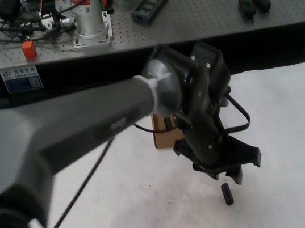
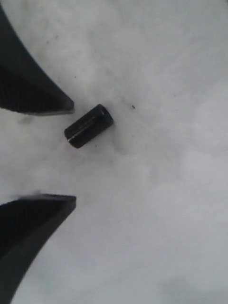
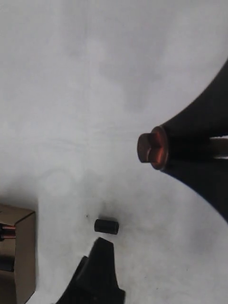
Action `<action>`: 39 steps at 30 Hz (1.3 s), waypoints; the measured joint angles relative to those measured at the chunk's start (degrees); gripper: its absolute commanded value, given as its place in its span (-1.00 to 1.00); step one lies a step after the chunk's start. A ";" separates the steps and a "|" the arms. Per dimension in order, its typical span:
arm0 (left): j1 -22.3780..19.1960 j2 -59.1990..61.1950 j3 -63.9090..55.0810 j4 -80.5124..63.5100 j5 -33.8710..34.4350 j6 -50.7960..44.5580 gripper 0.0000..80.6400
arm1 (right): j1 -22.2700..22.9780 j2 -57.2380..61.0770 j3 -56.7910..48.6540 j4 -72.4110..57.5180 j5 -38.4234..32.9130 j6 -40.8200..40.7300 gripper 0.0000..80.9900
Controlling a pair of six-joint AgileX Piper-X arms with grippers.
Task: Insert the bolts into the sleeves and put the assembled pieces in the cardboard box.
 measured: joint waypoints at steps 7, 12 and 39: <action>0.00 3.34 -0.42 0.00 0.00 -2.84 -0.06 | 0.00 0.00 0.00 0.76 0.00 0.00 -0.83; 0.00 3.98 -0.63 -0.49 0.23 -4.76 -0.06 | 0.00 0.00 0.00 0.99 0.00 0.00 -0.83; 0.00 4.81 -0.87 0.08 3.00 -0.11 -0.91 | 1.85 0.00 0.00 0.24 -0.14 2.45 -0.83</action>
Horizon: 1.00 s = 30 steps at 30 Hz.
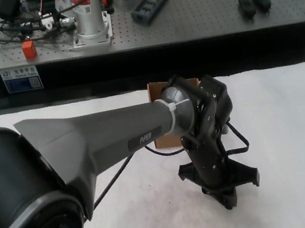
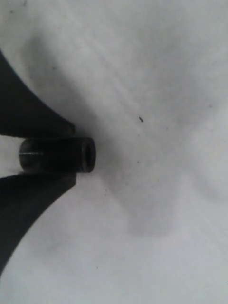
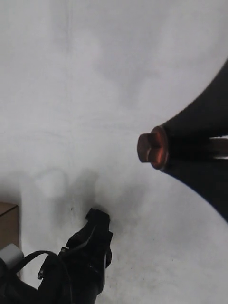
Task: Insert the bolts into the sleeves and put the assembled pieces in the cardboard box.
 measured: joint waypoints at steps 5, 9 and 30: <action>0.00 -0.48 0.00 -0.14 0.45 0.84 -0.98 | 0.00 0.00 0.00 -0.17 0.00 0.00 -0.83; 0.00 -9.95 5.21 -0.78 0.09 6.07 -0.98 | 0.00 0.00 0.00 -1.96 -0.80 0.00 -0.83; 0.00 -54.16 57.59 -70.86 16.90 0.15 -0.98 | 10.93 3.43 12.76 -72.71 -35.15 40.95 -0.83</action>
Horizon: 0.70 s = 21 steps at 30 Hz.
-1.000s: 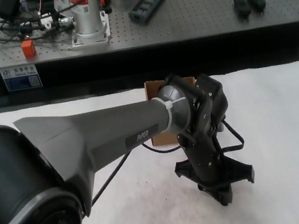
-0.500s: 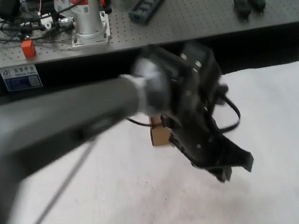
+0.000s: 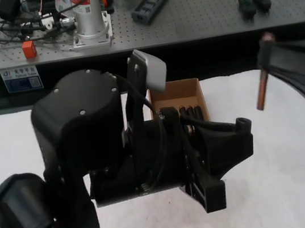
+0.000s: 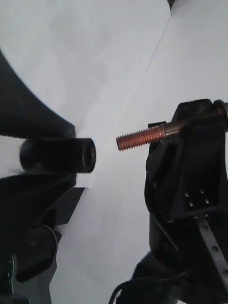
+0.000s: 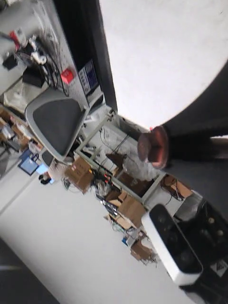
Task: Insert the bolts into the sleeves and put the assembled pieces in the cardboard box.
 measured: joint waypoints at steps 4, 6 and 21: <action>-0.04 -0.02 0.37 -0.55 0.76 -1.33 -0.98 | 2.10 0.40 0.00 -1.94 -0.34 0.35 -0.83; -0.04 -0.02 0.45 -0.98 1.23 -1.96 -0.98 | 2.95 0.97 0.00 -2.11 -0.64 0.35 -0.83; -0.15 -0.02 0.65 -0.32 1.76 -3.02 -0.98 | 3.93 1.47 0.00 3.94 -5.43 -3.97 -0.83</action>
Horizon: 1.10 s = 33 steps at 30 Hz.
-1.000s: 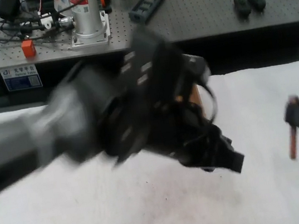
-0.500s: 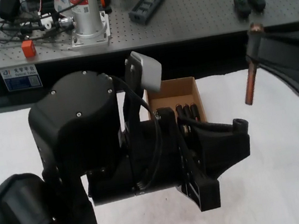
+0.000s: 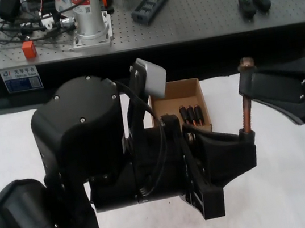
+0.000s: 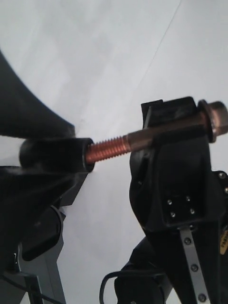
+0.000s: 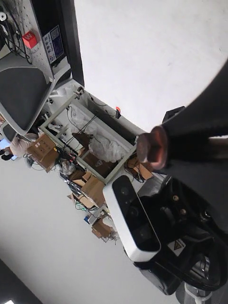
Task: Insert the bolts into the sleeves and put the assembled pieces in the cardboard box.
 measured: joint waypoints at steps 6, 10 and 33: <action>-0.16 0.00 0.20 -0.02 -0.15 0.00 -0.98 | 0.00 0.00 0.00 0.33 -0.90 -0.99 -0.81; -0.16 0.00 0.26 -0.65 -2.58 0.65 -0.98 | 0.00 0.00 0.00 0.91 -4.86 -3.56 -0.05; 14.83 37.25 -43.28 34.89 -26.89 1.10 -0.98 | -18.81 -3.00 0.07 27.84 8.11 -19.25 -0.09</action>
